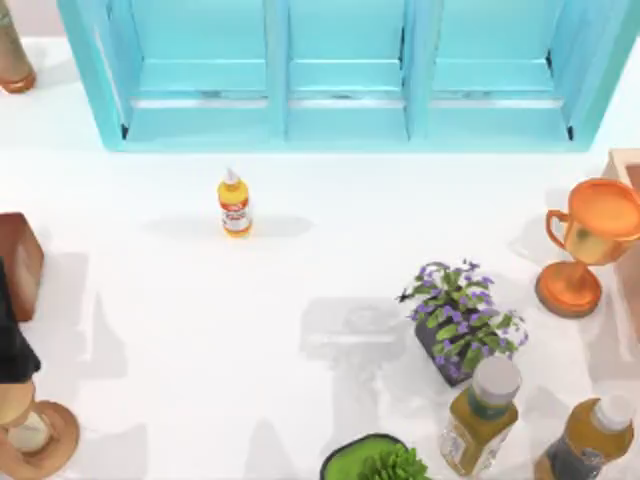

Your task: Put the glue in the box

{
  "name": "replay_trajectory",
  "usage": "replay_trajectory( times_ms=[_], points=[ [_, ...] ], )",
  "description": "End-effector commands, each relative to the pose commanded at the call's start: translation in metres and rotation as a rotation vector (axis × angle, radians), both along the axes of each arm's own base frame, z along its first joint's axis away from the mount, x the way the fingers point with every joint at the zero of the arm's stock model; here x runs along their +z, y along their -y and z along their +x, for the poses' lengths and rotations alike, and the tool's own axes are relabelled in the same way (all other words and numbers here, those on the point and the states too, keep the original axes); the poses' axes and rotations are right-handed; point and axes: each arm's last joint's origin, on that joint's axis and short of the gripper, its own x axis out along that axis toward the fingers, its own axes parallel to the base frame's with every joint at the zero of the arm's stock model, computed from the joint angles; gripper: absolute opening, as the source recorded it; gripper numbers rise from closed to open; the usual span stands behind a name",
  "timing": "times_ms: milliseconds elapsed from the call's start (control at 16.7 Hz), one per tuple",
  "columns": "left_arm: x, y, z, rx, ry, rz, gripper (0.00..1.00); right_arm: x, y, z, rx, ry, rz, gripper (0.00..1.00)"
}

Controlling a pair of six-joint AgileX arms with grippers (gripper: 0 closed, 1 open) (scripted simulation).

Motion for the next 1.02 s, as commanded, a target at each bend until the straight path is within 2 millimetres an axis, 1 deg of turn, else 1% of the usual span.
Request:
replay_trajectory(
  times_ms=[180, 300, 480, 600, 720, 840, 900, 1020],
  points=[
    [0.0, 0.0, 0.0, 0.0, 0.0, 0.0, 1.0, 0.001, 0.0, 0.0, 0.0, -0.002, 0.003, 1.0],
    [0.0, 0.0, 0.0, 0.0, 0.0, 0.0, 1.0, 0.009, -0.003, 0.002, 0.001, -0.012, 0.019, 1.0],
    [0.0, 0.0, 0.0, 0.0, 0.0, 0.0, 1.0, 0.03, -0.01, 0.01, 0.004, -0.042, 0.057, 1.0],
    [0.0, 0.0, 0.0, 0.0, 0.0, 0.0, 1.0, 0.049, -0.019, 0.022, 0.007, -0.072, 0.086, 1.0],
    [0.0, 0.0, 0.0, 0.0, 0.0, 0.0, 1.0, 0.069, -0.034, 0.04, 0.008, -0.105, 0.111, 1.0],
    [0.0, 0.0, 0.0, 0.0, 0.0, 0.0, 1.0, 0.086, -0.057, 0.064, 0.008, -0.137, 0.13, 1.0],
    [0.0, 0.0, 0.0, 0.0, 0.0, 0.0, 1.0, 0.093, -0.072, 0.078, 0.008, -0.151, 0.136, 1.0],
    [0.0, 0.0, 0.0, 0.0, 0.0, 0.0, 1.0, 0.101, -0.11, 0.107, 0.005, -0.176, 0.142, 1.0]
  ],
)
